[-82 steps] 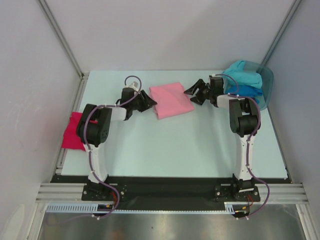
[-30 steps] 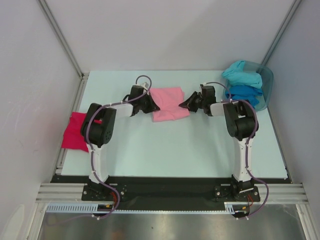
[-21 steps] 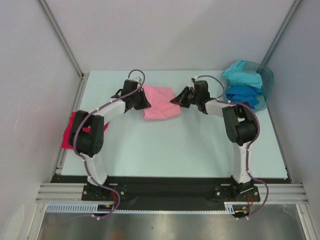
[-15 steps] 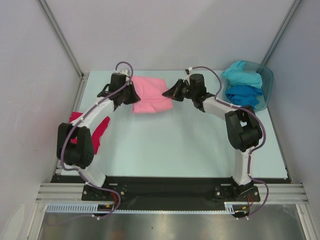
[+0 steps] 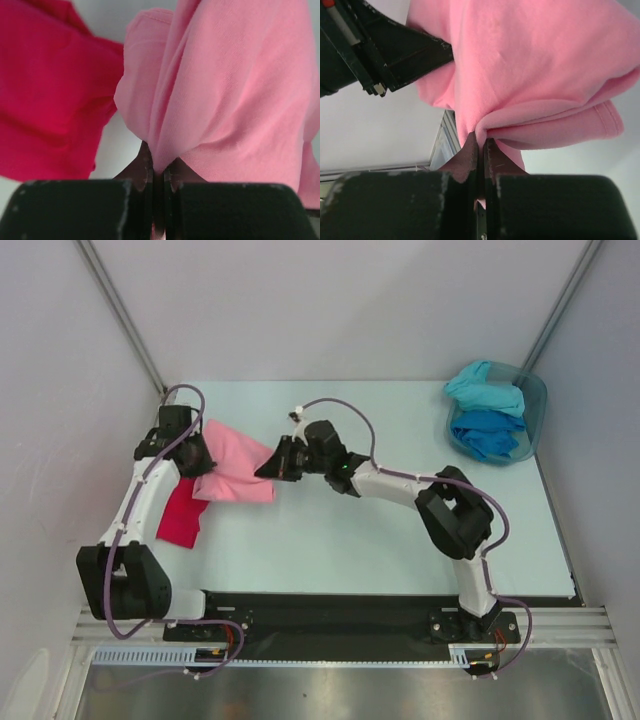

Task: Fold and stack the t-shirts
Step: Neatly place the folded tshirt to the corner

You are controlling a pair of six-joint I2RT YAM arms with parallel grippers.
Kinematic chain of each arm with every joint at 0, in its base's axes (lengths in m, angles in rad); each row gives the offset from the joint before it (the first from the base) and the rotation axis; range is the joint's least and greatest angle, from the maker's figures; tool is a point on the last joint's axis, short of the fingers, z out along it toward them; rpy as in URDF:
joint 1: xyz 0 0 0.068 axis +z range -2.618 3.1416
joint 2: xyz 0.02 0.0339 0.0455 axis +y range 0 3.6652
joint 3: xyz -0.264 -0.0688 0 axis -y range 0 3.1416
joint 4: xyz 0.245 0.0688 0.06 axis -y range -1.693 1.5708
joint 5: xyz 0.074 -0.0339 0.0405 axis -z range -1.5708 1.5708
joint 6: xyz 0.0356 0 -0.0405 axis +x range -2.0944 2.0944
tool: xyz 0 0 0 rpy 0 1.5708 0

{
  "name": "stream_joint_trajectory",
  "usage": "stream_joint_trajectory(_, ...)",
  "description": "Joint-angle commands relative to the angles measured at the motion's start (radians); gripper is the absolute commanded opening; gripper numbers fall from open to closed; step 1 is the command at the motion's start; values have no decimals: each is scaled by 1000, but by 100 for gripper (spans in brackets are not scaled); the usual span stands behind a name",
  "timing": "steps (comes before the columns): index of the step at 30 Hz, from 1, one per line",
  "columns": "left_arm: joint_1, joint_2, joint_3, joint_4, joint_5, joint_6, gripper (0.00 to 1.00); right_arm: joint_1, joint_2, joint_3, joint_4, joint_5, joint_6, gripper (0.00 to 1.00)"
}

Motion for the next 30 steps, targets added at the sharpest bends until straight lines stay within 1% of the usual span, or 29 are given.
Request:
stream_joint_trajectory(1,62,-16,-3,-5,-226,38,0,54,40,86,2,1,3,0)
stream_joint_trajectory(4,86,11,43,-32,-327,35,0,83,74,130,3,2,7,0)
stream_joint_trajectory(5,103,15,54,-34,-384,43,0,98,83,141,-1,2,6,0)
stream_joint_trajectory(6,115,27,60,-31,-395,48,0,106,91,148,-4,1,4,0)
stream_joint_trajectory(7,153,37,80,-34,-397,55,0,115,101,161,-6,2,1,0)
stream_joint_trajectory(9,195,96,110,-104,-476,22,0,123,110,168,-6,1,1,0)
stream_joint_trajectory(10,215,106,92,-106,-502,9,0,127,121,173,-7,1,3,0)
stream_joint_trajectory(11,258,107,75,-101,-510,-1,0,131,127,184,-11,-5,4,0)
stream_joint_trajectory(14,327,84,15,-8,-476,8,0,135,135,193,-20,-12,-11,0)
stream_joint_trajectory(17,385,106,8,52,-469,28,0,138,160,217,-21,-28,-4,0)
stream_joint_trajectory(19,420,130,23,77,-492,43,0,146,170,230,-21,-29,-7,0)
stream_joint_trajectory(23,437,153,49,107,-548,52,0,152,216,276,-20,-50,-4,0)
stream_joint_trajectory(26,447,193,104,120,-570,80,0,140,245,320,9,-74,3,0)
stream_joint_trajectory(28,450,216,129,126,-559,71,0,121,290,372,63,-94,33,0)
stream_joint_trajectory(30,450,215,140,155,-536,61,0,112,343,434,69,-110,38,0)
